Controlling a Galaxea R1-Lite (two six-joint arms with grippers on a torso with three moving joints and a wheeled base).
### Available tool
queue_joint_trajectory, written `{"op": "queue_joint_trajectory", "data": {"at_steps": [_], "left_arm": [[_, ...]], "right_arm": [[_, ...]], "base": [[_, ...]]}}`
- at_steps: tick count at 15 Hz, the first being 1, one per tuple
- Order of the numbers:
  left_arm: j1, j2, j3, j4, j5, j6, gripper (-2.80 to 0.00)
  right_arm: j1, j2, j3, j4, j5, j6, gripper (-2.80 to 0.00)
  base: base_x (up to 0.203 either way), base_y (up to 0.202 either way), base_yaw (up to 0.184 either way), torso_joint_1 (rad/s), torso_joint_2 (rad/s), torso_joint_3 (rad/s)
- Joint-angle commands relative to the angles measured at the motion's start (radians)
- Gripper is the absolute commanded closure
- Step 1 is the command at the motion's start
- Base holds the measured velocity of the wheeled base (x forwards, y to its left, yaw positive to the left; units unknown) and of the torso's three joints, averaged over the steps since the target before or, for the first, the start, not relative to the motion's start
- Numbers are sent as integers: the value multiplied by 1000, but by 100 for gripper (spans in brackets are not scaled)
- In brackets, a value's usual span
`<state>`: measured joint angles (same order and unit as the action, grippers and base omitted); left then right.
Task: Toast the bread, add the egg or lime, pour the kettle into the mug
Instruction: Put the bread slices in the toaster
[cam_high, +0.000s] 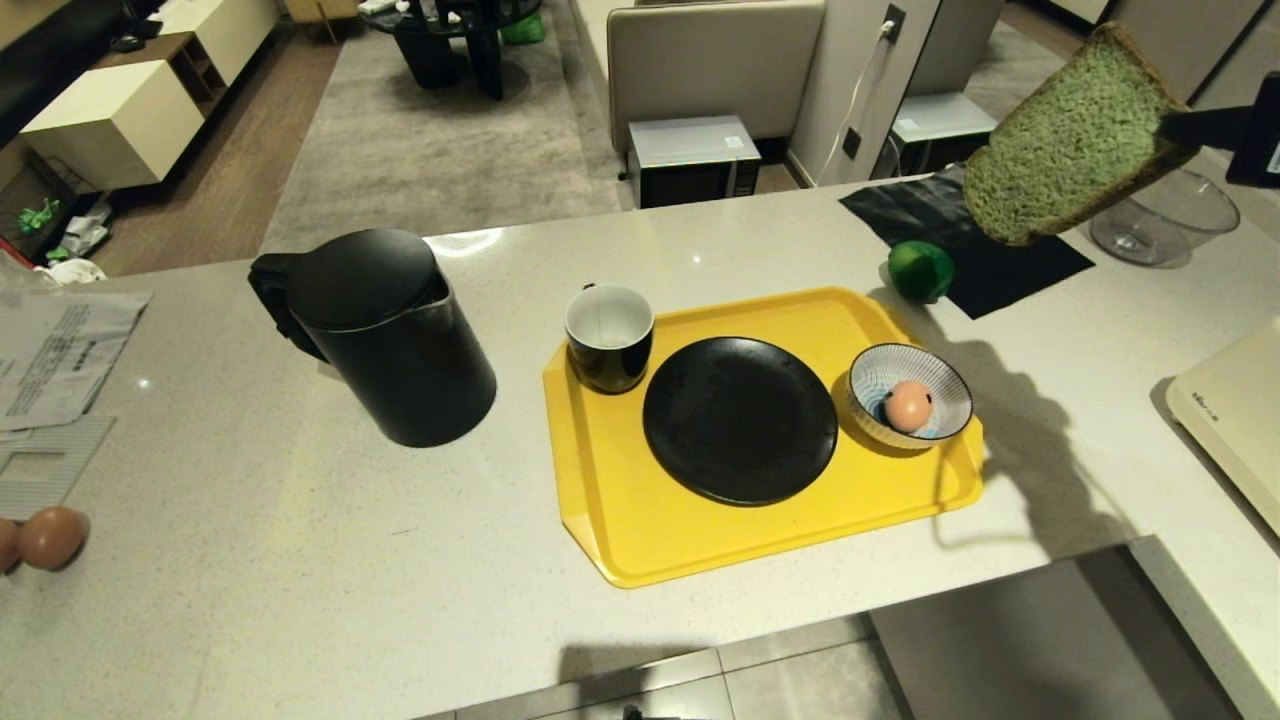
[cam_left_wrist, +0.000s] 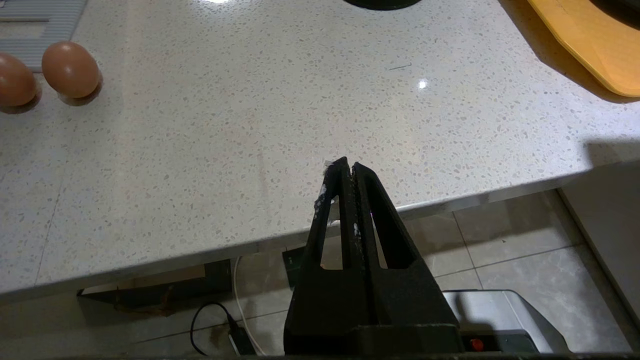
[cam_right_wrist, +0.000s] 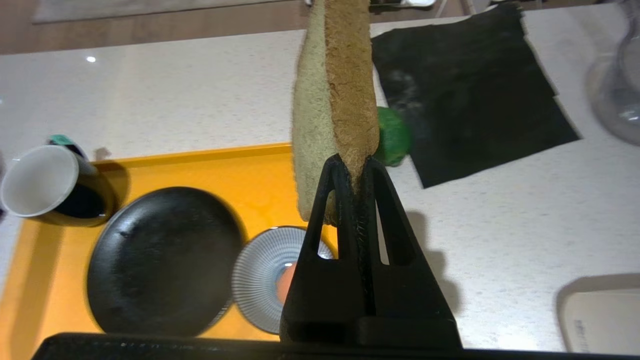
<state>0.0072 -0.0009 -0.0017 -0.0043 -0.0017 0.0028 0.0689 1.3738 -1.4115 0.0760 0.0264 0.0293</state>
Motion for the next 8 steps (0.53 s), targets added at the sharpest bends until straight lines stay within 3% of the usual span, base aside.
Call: {"op": "queue_joint_trajectory", "data": {"at_steps": [1, 8], "left_arm": [[0, -1, 0, 0, 0, 0, 0], [0, -1, 0, 0, 0, 0, 0]], "right_arm": [[-56, -5, -6, -1, 8, -10, 0], [-254, 38, -75, -6, 144, -84, 0]], "base": [[0, 0, 0, 0, 0, 0], [0, 0, 0, 0, 0, 0]]}}
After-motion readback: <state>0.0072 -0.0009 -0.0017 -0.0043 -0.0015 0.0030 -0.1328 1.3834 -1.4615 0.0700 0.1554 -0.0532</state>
